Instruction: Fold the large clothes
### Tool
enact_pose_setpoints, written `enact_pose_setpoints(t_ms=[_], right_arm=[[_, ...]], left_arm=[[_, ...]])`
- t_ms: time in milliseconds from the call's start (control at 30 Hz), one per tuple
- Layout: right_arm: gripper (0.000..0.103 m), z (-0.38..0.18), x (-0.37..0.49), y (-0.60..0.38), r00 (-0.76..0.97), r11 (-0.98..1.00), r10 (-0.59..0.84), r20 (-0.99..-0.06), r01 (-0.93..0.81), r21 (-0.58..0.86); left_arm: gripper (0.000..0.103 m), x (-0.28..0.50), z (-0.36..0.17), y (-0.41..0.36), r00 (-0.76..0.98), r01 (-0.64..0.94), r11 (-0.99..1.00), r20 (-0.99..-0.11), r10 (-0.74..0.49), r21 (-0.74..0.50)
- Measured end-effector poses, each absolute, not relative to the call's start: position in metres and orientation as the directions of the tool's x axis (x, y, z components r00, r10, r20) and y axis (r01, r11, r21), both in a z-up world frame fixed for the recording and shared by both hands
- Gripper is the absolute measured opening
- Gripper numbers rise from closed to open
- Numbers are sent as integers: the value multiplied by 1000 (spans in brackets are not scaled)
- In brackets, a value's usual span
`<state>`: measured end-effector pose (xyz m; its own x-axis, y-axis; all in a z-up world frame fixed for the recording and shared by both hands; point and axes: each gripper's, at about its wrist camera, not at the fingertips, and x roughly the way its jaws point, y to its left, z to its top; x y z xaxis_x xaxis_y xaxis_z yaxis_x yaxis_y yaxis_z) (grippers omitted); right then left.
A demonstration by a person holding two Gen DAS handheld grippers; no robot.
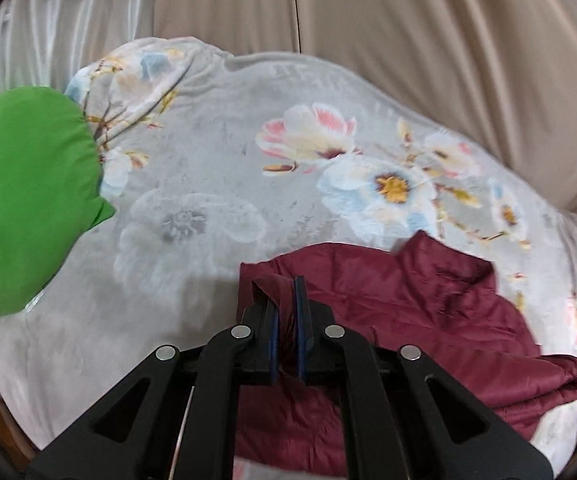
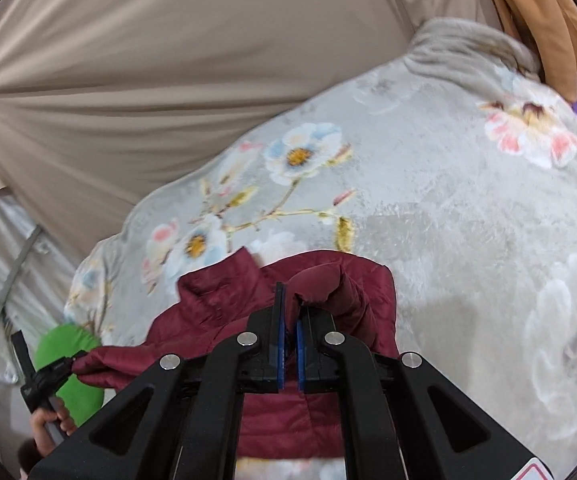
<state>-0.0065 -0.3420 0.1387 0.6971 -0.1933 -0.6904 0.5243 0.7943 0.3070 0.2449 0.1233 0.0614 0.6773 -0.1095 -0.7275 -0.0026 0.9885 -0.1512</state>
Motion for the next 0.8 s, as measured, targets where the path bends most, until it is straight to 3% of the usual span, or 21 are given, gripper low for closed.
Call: enact_pose_setpoints(t_ms=[500, 800], right_arm=[[3, 52, 79, -396, 560, 726, -244, -791, 647, 234], [3, 13, 100, -411, 496, 713, -223, -839, 670, 206]], left_arm=[[6, 345, -27, 88, 559, -36, 998, -829, -17, -45], [11, 367, -57, 75, 550, -64, 998, -835, 18, -21]])
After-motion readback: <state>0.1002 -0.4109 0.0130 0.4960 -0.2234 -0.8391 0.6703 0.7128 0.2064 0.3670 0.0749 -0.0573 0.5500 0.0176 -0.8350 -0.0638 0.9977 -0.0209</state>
